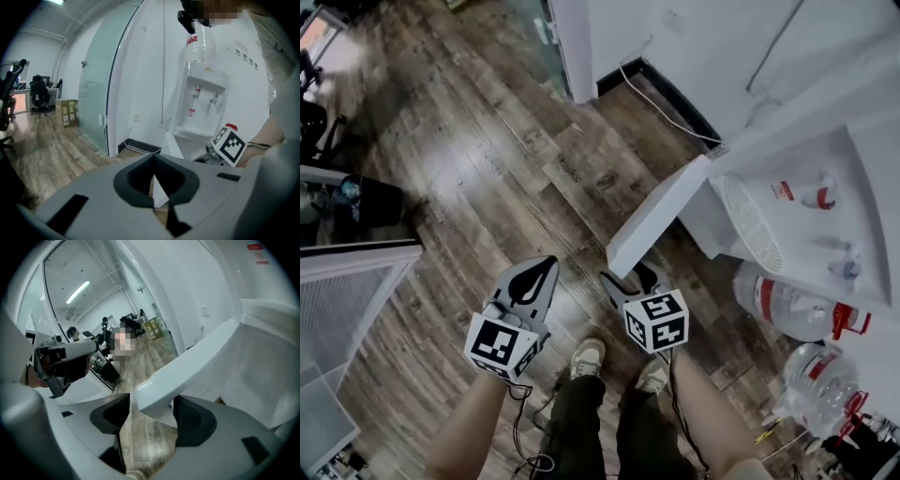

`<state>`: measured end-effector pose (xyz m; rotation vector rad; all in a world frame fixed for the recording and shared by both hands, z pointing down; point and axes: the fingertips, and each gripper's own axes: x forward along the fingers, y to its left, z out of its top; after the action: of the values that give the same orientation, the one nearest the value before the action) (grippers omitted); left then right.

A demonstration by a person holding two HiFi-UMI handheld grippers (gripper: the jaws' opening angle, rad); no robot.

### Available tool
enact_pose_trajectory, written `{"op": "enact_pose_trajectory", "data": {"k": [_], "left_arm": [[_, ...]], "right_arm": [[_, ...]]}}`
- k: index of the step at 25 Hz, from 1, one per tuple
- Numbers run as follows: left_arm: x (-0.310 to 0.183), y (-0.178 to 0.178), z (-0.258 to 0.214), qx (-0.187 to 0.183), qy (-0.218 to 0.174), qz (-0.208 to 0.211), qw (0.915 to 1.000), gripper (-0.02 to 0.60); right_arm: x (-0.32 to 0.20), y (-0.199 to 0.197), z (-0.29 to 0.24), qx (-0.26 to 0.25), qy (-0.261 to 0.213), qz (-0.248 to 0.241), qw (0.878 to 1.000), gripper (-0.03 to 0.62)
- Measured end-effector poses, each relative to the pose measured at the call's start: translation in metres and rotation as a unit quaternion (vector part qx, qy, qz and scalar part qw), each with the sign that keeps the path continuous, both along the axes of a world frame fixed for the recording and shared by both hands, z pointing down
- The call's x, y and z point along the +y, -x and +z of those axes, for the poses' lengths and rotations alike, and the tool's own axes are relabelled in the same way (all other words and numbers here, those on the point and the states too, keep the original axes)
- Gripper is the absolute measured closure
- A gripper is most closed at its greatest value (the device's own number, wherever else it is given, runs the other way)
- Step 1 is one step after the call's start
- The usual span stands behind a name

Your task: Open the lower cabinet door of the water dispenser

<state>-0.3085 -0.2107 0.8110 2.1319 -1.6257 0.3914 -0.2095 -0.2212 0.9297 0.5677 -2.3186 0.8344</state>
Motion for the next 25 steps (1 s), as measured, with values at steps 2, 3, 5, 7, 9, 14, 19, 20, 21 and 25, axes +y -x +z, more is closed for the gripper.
{"op": "enact_pose_trajectory", "data": {"k": [2, 3, 5, 7, 9, 14, 19, 20, 21, 25], "left_arm": [[0.002, 0.012, 0.000, 0.003, -0.002, -0.013, 0.9999, 0.575], [0.003, 0.017, 0.000, 0.003, -0.003, -0.017, 0.9999, 0.575], [0.006, 0.023, 0.001, 0.001, -0.004, -0.020, 0.9998, 0.575], [0.009, 0.025, -0.002, 0.002, -0.005, -0.021, 0.9998, 0.575], [0.011, 0.024, -0.009, 0.003, -0.004, -0.020, 0.9998, 0.575], [0.012, 0.016, -0.034, 0.001, -0.001, -0.005, 1.0000, 0.575], [0.014, 0.005, -0.069, -0.002, 0.002, 0.006, 1.0000, 0.575], [0.014, 0.002, -0.078, -0.002, 0.001, 0.009, 1.0000, 0.575], [0.013, -0.001, -0.087, -0.001, 0.001, 0.012, 0.9999, 0.575], [0.011, -0.015, -0.128, 0.006, -0.003, 0.025, 0.9997, 0.575]], "right_arm": [[-0.002, 0.018, 0.000, -0.005, -0.006, -0.016, 1.000, 0.296], [-0.004, 0.026, 0.000, -0.011, -0.004, -0.019, 1.000, 0.286], [-0.004, 0.038, -0.001, -0.025, 0.006, -0.020, 0.999, 0.262], [-0.001, 0.041, -0.002, -0.024, 0.013, -0.021, 0.999, 0.230], [0.003, 0.035, -0.005, -0.017, 0.020, -0.013, 1.000, 0.237], [0.008, 0.005, -0.029, -0.006, 0.034, 0.037, 0.999, 0.285], [0.000, -0.021, -0.096, 0.005, -0.044, 0.040, 0.998, 0.390], [-0.002, -0.025, -0.112, 0.002, -0.056, 0.042, 0.998, 0.408], [-0.005, -0.029, -0.128, -0.002, -0.064, 0.047, 0.997, 0.430], [-0.015, -0.049, -0.193, -0.019, -0.090, 0.079, 0.993, 0.505]]}}
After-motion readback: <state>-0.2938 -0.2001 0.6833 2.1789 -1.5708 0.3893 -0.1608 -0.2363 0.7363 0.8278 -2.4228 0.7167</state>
